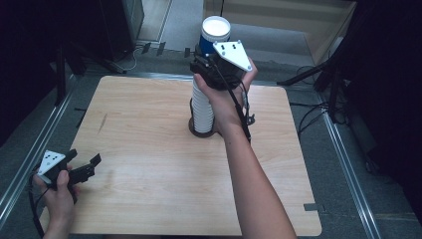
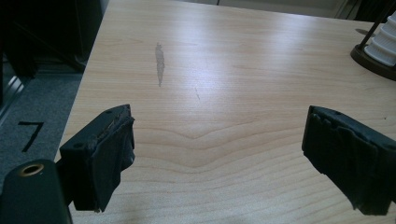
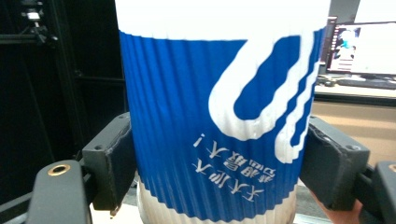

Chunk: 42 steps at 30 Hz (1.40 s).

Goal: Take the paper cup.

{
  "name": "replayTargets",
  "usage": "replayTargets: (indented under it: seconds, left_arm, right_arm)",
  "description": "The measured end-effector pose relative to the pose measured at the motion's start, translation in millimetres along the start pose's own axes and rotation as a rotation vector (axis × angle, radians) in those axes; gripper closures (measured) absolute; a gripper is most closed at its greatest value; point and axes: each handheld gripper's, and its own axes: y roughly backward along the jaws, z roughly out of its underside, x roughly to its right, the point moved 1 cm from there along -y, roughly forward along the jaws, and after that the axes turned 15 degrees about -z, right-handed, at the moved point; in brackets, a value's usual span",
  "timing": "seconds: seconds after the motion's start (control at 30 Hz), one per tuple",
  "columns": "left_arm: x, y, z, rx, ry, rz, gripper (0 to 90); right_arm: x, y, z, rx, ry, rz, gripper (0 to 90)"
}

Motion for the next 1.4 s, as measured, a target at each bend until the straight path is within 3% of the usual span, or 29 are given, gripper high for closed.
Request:
replayTargets:
  seconds: [0.27, 0.6, 0.7, 0.83, 1.13, 1.33, 1.4]
  left_arm:
    - [0.3, 0.0, 0.1, 0.002, -0.002, 0.001, 10.0]
    - [0.5, 0.3, 0.1, 0.005, -0.004, 0.005, 10.2]
    - [0.7, 0.6, 0.2, 0.005, -0.008, 0.006, 15.0]
    - [0.8, 0.8, 0.3, 0.008, -0.008, 0.005, 13.7]
    - [2.3, 0.8, 0.6, -0.015, -0.026, 0.029, 11.1]
    - [3.4, 1.4, 1.0, -0.018, -0.039, 0.012, 9.5]
    - [4.1, 2.4, 1.1, -0.007, -0.043, -0.017, 8.7]
  right_arm:
    - [12.5, 18.5, -0.2, 0.003, -0.006, 0.008, 20.7]
    - [31.1, 46.0, 14.7, -0.002, -0.038, 0.009, 20.8]
    - [34.1, 56.7, 21.5, -0.004, -0.045, 0.003, 20.7]
    - [37.4, 72.5, 34.3, -0.013, -0.035, 0.005, 20.7]
    - [44.0, 105.3, 68.6, -0.040, -0.067, 0.004, 20.6]
    - [48.1, 123.3, 86.5, -0.046, -0.061, 0.023, 20.6]
    - [50.4, 128.0, 91.3, -0.046, -0.067, 0.026, 20.6]
